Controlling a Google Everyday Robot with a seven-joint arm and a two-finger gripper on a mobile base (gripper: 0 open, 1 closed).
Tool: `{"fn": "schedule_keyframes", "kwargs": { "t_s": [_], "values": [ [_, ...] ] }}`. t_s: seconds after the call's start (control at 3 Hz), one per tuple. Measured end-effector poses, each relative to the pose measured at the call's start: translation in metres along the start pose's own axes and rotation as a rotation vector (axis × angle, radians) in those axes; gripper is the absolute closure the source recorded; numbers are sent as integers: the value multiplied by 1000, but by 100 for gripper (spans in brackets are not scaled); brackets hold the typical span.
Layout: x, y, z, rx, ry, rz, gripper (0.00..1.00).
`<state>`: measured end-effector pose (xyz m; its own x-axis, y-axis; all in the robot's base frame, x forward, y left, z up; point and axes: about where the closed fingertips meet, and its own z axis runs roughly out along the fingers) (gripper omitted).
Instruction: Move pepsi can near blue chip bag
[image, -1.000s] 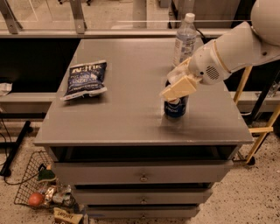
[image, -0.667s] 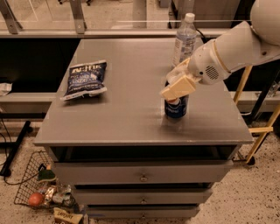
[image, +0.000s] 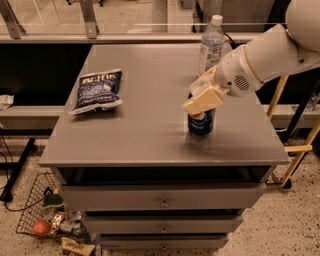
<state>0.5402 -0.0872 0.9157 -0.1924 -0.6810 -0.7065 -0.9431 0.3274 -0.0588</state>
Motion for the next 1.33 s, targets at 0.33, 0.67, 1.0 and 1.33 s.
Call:
{"fn": "schedule_keyframes", "kwargs": {
  "t_s": [0.33, 0.67, 1.0, 1.33],
  "values": [
    [-24, -10, 13, -25, -8, -62, 100],
    [-66, -20, 25, -33, -11, -145, 100],
    [-99, -30, 48, -54, 2, -201, 100],
    [-116, -44, 72, -94, 4, -214, 100]
  ]
}}
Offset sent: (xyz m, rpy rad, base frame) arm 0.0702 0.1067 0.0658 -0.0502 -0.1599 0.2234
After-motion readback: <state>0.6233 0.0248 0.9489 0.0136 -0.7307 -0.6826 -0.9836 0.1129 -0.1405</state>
